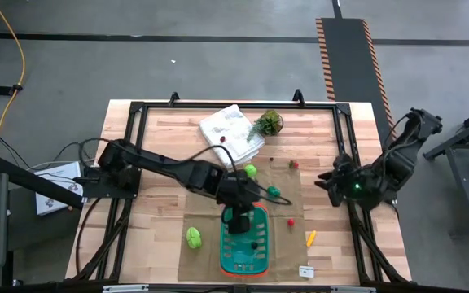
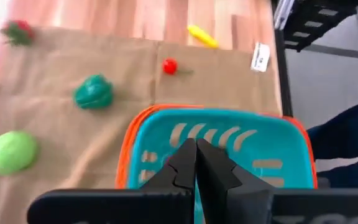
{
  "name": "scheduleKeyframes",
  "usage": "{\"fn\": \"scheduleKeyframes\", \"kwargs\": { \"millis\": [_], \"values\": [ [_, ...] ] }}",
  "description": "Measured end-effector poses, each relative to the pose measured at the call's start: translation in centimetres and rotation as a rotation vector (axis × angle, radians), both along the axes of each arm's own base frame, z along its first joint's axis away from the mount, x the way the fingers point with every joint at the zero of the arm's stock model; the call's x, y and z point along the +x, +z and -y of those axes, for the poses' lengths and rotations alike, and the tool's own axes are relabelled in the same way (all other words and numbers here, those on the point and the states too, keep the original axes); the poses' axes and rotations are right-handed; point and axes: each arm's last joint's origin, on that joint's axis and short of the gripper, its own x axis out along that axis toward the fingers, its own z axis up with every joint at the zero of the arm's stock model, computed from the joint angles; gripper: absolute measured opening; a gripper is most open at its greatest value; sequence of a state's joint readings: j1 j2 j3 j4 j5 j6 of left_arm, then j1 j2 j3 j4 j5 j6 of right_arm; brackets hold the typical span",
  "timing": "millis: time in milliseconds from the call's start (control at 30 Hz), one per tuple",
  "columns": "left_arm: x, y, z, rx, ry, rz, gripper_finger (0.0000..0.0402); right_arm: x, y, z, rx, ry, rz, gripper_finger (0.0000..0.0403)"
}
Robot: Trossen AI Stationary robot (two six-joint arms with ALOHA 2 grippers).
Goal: Pick and placing Produce into tupperware
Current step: Put the red strawberry into the blue bin
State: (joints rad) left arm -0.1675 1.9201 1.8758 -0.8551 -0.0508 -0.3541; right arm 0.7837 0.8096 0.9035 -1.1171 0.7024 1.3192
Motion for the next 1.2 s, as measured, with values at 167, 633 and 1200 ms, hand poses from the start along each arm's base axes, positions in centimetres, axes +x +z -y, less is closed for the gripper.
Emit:
{"fn": "scheduleKeyframes", "kwargs": {
  "millis": [167, 633, 1200],
  "values": [
    [-1.4, 2.8, -0.3, 0.01, 0.046, 0.092, 0.0001, 1.3, 0.0, 1.2, -0.042, 0.031, -0.072, 0.0146],
    [-8.5, 8.5, -3.9, 0.194, 0.118, 0.085, 0.0, 6.8, -0.9, 6.9, -0.049, 0.046, -0.198, 0.0213],
    [-18.2, 13.9, -14.9, 0.179, 0.045, 0.196, 0.0, 16.4, -1.0, 13.5, -0.04, 0.138, -0.504, 0.0213]
  ]
}}
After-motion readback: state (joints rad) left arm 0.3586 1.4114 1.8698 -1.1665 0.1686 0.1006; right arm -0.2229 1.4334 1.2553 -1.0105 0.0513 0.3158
